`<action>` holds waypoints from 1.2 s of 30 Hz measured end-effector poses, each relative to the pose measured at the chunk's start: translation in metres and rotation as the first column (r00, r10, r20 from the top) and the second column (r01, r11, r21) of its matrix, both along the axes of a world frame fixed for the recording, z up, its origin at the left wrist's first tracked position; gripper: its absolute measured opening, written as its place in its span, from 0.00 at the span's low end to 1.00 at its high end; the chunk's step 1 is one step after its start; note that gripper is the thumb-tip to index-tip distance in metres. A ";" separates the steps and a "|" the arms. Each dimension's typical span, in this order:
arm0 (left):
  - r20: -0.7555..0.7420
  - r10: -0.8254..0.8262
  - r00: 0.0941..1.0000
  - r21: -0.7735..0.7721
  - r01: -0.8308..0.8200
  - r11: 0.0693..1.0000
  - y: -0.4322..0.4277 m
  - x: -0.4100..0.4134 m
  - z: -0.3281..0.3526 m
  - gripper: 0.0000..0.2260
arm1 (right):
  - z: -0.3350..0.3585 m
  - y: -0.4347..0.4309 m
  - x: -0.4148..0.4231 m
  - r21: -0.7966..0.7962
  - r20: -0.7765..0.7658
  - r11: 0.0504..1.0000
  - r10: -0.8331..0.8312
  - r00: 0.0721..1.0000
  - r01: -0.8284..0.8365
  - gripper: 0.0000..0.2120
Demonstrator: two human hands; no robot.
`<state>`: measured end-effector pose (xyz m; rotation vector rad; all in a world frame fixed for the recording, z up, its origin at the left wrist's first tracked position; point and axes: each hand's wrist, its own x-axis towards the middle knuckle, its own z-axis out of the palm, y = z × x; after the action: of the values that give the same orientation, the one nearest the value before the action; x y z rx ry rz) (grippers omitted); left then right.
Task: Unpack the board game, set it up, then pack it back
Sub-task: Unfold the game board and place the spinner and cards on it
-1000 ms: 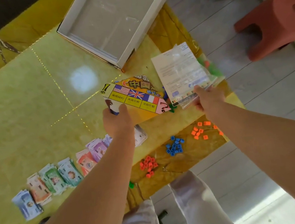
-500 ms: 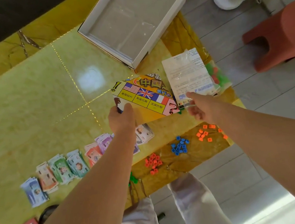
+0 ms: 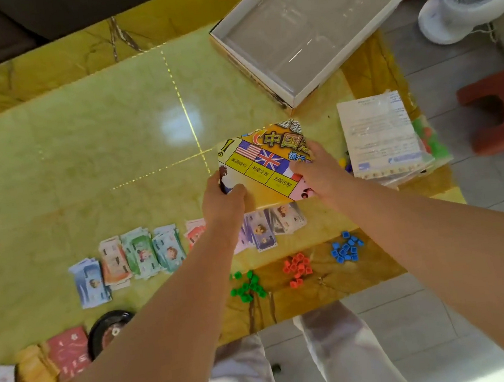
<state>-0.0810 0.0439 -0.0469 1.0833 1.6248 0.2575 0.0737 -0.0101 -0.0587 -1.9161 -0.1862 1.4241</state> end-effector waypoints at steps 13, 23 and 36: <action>0.067 0.108 0.992 0.056 -0.112 0.992 0.092 -0.153 0.015 0.09 | 0.014 0.088 -0.144 -0.001 0.199 0.999 0.038 0.979 -0.038 0.24; 0.219 0.233 0.947 -0.029 -0.232 0.972 0.161 -0.224 0.034 0.04 | 0.025 0.155 -0.215 -0.040 0.318 0.997 -0.055 0.946 0.071 0.31; 0.309 0.305 0.901 -0.079 -0.295 0.952 0.172 -0.242 0.031 0.13 | 0.042 0.177 -0.214 -0.069 -0.560 0.898 -0.396 0.728 0.435 0.19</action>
<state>-0.3232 0.2154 -0.0158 0.7181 1.4895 0.5811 -0.1400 0.1673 -0.0168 -1.2857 0.4527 1.5633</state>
